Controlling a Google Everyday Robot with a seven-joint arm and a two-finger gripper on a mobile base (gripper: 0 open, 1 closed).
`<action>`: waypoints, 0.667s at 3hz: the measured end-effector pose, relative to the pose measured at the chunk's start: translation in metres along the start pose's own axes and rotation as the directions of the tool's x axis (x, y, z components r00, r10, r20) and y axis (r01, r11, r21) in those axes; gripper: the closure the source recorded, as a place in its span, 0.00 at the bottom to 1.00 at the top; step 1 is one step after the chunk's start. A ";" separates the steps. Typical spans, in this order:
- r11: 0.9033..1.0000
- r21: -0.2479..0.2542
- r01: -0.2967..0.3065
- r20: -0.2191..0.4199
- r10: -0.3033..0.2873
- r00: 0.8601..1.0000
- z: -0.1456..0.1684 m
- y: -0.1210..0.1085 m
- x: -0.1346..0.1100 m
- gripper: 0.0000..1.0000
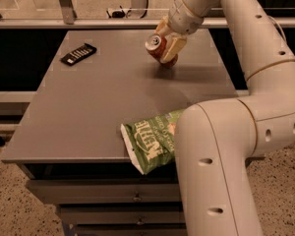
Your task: Knock coke can over
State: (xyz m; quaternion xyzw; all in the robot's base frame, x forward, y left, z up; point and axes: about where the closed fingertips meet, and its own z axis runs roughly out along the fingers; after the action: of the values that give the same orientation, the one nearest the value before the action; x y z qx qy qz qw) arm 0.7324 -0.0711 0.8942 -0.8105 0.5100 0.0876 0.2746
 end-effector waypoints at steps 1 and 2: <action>0.999 0.044 -0.002 0.001 0.002 1.000 0.009 -0.015 0.002 0.00; 0.998 0.056 -0.003 0.002 0.003 1.000 0.013 -0.020 0.002 0.00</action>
Offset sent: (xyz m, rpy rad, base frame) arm 0.0080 0.0040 -0.0009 0.0115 -0.0187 -0.0118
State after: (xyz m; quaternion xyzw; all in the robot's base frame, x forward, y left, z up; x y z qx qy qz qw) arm 0.7523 -0.0593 0.8895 -0.8016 0.5130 0.0743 0.2977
